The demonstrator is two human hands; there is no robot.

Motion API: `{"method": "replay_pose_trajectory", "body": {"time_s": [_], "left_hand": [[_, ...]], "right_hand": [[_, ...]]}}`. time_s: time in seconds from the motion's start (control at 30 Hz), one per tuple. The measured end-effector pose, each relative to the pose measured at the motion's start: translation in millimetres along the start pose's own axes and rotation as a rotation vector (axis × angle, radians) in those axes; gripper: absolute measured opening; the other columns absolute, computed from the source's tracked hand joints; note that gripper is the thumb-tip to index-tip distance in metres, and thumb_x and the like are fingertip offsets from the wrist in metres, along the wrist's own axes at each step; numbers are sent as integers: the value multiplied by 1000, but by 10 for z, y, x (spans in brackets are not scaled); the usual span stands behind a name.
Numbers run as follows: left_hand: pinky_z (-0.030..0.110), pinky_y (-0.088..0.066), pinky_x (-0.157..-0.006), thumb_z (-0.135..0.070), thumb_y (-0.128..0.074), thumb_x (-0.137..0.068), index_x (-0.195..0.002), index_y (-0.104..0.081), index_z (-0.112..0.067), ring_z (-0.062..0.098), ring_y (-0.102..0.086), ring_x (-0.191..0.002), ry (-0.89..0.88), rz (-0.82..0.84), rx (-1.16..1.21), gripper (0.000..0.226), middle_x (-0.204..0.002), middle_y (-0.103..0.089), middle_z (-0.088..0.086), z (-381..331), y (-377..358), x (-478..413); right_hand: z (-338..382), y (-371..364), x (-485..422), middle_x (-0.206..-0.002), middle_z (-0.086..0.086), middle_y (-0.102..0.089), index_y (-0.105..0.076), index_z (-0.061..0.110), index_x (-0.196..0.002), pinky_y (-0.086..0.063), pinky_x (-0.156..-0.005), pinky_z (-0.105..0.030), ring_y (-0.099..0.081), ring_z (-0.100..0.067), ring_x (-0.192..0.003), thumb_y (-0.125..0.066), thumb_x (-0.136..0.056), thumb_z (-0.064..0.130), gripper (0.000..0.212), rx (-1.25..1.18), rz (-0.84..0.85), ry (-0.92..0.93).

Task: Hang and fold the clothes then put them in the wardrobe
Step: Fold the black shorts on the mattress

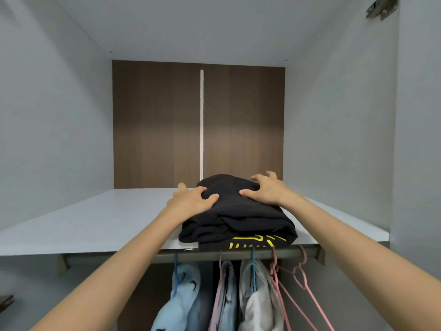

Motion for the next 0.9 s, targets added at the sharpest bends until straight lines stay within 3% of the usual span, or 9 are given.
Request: {"method": "replay_pose_trajectory", "body": {"time_s": [0.07, 0.2, 0.3, 0.4, 0.6, 0.73, 0.9], "left_hand": [[40, -22, -112, -58, -35, -94, -145, -33, -32, 34, -20, -141, -45, 31, 38, 57, -155, -10, 11, -36, 16, 68], [35, -5, -118, -46, -31, -100, -147, -30, -25, 16, -3, -147, -136, 133, 176, 52, -159, -11, 3, -141, -70, 237], [34, -1, -117, -46, -25, -101, -149, -24, -27, 17, 1, -147, -106, 147, 229, 52, -160, 3, 3, -137, -158, 353], [34, -1, -117, -46, -22, -101, -150, -21, -27, 17, 1, -147, -101, 134, 214, 52, -160, 1, 3, -163, -203, 416], [35, 0, -117, -40, -17, -102, -151, -17, -23, 19, 4, -147, -118, 188, 140, 51, -159, -6, 0, -340, -310, 332], [36, 2, -117, -37, -15, -103, -151, -13, -20, 21, 8, -146, -157, 229, 105, 52, -159, -6, -3, -574, -457, 190], [41, 4, -117, -38, -11, -102, -152, -10, -19, 24, 10, -146, -187, 290, 57, 53, -160, -2, -3, -898, -740, -100]], "right_hand": [[165, 84, 105, -156, -9, -20, -37, 24, -144, -26, -111, -45, -22, -34, -141, -48, -93, 52, 60, 70, -24, 79], [446, -65, 332, -148, -7, -41, -46, 11, -140, -28, -111, -35, -36, -29, -136, -29, -103, 23, 42, 114, 136, 199], [456, -172, 474, -153, -11, -32, -40, 3, -142, -24, -110, -32, -31, -31, -138, -19, -105, 19, 45, 104, 168, 205], [388, -215, 609, -159, -7, -18, -27, 5, -147, -15, -113, -32, -18, -27, -144, -11, -106, 22, 48, 103, 194, 242], [190, -173, 575, -158, -12, -15, -33, -6, -142, -21, -112, -38, -23, -33, -142, -16, -105, 14, 44, 46, 171, 166], [-15, -147, 447, -157, -7, -23, -21, 8, -150, -23, -114, -36, -27, -28, -141, -18, -106, 21, 46, 129, 147, 187], [-397, -52, 260, -145, -8, -44, -27, 18, -149, -36, -106, -44, -42, -29, -130, -25, -105, 22, 44, 181, 87, 94]]}}
Point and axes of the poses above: each hand's wrist, its own x-axis away from the middle knuckle, its own y-axis out of the back of the hand, z = x × y, the point moved 7 cm from there along -x, towards the middle knuckle
